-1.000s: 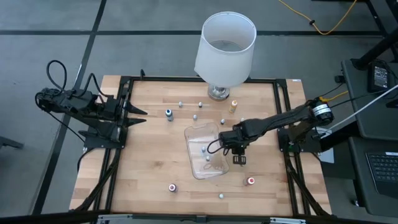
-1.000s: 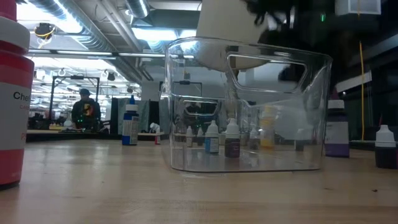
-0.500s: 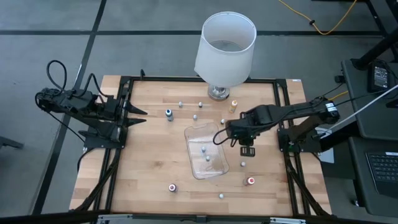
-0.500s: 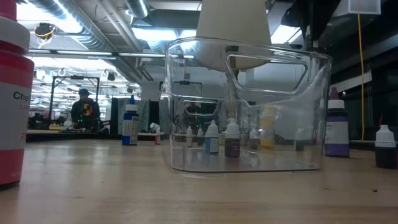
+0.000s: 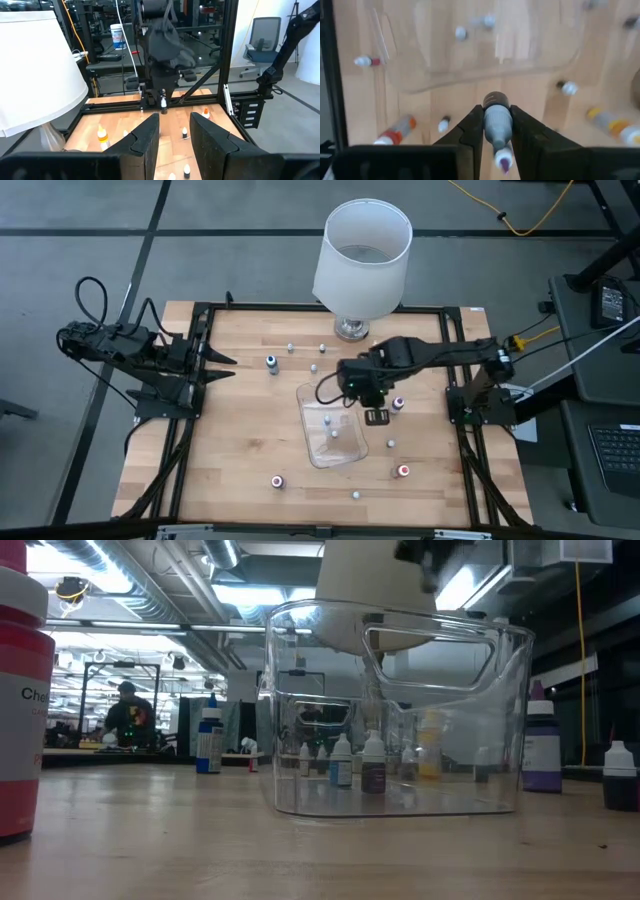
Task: Pick & Place food coloring
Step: Put the small brown food coloring bottle into the transparent bin
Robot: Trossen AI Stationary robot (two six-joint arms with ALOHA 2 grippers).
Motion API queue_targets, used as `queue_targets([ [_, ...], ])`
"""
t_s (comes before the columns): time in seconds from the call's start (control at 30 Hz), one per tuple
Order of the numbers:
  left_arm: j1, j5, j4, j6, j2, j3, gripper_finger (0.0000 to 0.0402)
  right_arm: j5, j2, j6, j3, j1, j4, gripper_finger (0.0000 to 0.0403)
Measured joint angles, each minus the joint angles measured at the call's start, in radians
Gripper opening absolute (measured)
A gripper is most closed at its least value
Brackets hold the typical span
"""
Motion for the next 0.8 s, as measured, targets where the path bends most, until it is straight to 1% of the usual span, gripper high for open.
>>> queue_targets([
  [0.07,0.0,0.0,0.0,0.0,0.0,0.0,0.0104,0.004,0.035,-0.028,0.066,-0.005,-0.004,0.0082],
  [0.13,0.0,0.0,0.0,0.0,0.0,0.0,0.0104,0.006,0.06,-0.046,0.098,-0.009,-0.004,0.0082],
  [0.27,0.0,0.0,-0.001,0.0,0.0,0.0,0.0104,0.006,0.092,-0.081,0.079,-0.015,0.006,0.0082],
  [0.37,0.0,0.0,-0.001,0.0,0.0,0.0,0.0104,0.005,0.122,-0.119,0.022,-0.02,0.059,0.0082],
  [0.6,0.0,0.0,-0.002,-0.008,0.0,0.0,0.0104,-0.001,0.133,-0.139,-0.199,-0.044,0.325,0.0082],
  [0.7,0.0,0.0,-0.005,-0.009,0.0,0.0,0.0104,-0.002,0.133,-0.138,-0.266,-0.058,0.382,0.0082],
  [0.8,0.0,0.0,-0.006,-0.009,0.0,0.0,0.0104,-0.003,0.133,-0.132,-0.306,-0.066,0.431,0.0083],
])
